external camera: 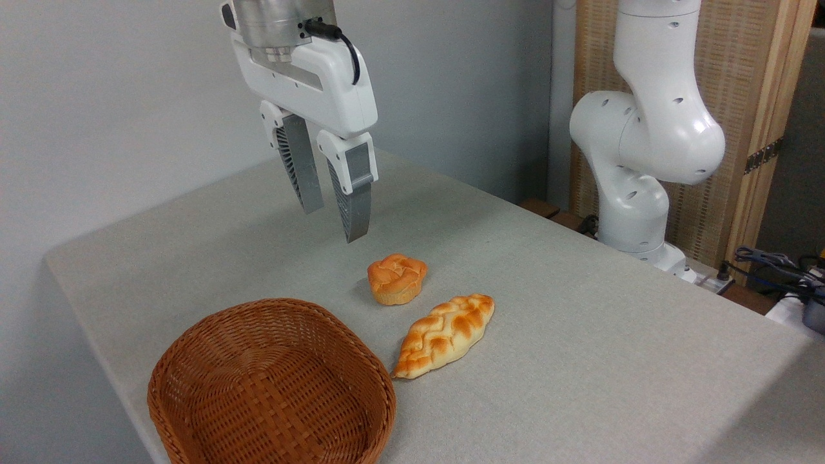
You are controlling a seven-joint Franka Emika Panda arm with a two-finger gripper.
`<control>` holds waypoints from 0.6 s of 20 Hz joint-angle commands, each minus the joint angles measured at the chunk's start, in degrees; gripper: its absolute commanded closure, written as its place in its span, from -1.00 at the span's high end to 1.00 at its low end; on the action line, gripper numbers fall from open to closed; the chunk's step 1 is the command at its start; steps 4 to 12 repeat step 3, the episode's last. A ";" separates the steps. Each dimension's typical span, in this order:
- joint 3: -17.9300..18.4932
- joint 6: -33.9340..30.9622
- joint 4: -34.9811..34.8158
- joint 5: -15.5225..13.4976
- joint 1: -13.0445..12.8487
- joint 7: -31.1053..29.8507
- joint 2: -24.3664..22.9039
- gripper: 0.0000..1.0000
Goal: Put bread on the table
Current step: 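Open the gripper, release the loaf, and raise the gripper away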
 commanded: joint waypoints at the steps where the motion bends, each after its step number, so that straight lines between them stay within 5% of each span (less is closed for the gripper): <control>1: 1.89 -1.85 1.29 0.65 -1.16 -0.50 0.20 1.00; 12: 2.16 -1.85 1.29 0.47 -1.16 -0.41 0.20 1.00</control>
